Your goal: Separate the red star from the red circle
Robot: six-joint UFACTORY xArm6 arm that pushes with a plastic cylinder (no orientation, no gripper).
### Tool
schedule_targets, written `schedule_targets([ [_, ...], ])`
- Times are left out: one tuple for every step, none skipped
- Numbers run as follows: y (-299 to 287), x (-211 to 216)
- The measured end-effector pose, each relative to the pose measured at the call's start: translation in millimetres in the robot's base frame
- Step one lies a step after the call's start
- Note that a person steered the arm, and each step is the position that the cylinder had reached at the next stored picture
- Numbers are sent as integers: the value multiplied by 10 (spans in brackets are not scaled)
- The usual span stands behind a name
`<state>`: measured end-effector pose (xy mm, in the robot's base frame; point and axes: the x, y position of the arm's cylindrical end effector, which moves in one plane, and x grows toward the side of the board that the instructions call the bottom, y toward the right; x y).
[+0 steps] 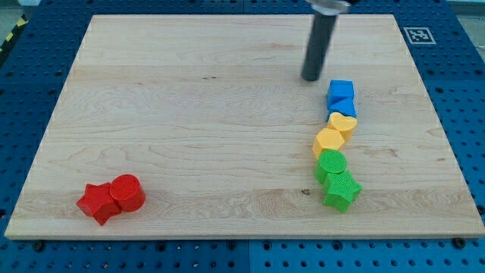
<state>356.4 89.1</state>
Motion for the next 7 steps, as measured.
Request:
schedule_targets([
  [-772, 4],
  [-1658, 119],
  [-2374, 382],
  [-2789, 911],
  [-2927, 1564],
  [-3046, 2197],
  [-3127, 2611],
])
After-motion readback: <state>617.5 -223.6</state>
